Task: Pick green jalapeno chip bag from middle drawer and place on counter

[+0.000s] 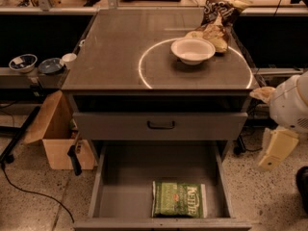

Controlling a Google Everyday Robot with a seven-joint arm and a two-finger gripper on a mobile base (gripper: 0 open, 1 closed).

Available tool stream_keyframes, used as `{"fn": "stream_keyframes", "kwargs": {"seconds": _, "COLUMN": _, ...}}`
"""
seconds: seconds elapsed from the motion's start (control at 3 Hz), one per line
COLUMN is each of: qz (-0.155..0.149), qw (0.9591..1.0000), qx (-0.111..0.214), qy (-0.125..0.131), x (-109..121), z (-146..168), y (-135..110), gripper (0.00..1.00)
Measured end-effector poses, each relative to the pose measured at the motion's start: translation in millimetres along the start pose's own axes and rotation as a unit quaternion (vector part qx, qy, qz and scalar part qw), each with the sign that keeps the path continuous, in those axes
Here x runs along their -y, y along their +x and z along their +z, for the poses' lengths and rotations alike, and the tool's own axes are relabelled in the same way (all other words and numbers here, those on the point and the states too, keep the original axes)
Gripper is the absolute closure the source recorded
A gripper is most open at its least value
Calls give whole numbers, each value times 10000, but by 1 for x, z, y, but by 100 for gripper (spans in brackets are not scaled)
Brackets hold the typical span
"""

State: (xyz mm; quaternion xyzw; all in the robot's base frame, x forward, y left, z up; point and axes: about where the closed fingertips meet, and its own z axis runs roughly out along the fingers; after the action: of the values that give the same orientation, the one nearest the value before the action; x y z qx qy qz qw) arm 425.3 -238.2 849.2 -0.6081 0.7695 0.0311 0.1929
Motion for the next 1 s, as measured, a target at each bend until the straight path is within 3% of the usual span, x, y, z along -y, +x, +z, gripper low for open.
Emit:
{"fn": "stream_keyframes", "kwargs": {"seconds": 0.33, "qz": 33, "qw": 9996, "qx": 97, "qy": -270, "x": -8, "z": 42, "y": -3, "gripper": 0}}
{"fn": "stream_keyframes", "kwargs": {"seconds": 1.0, "qz": 150, "qw": 9980, "qx": 163, "qy": -597, "x": -12, "z": 94, "y": -7, "gripper": 0}}
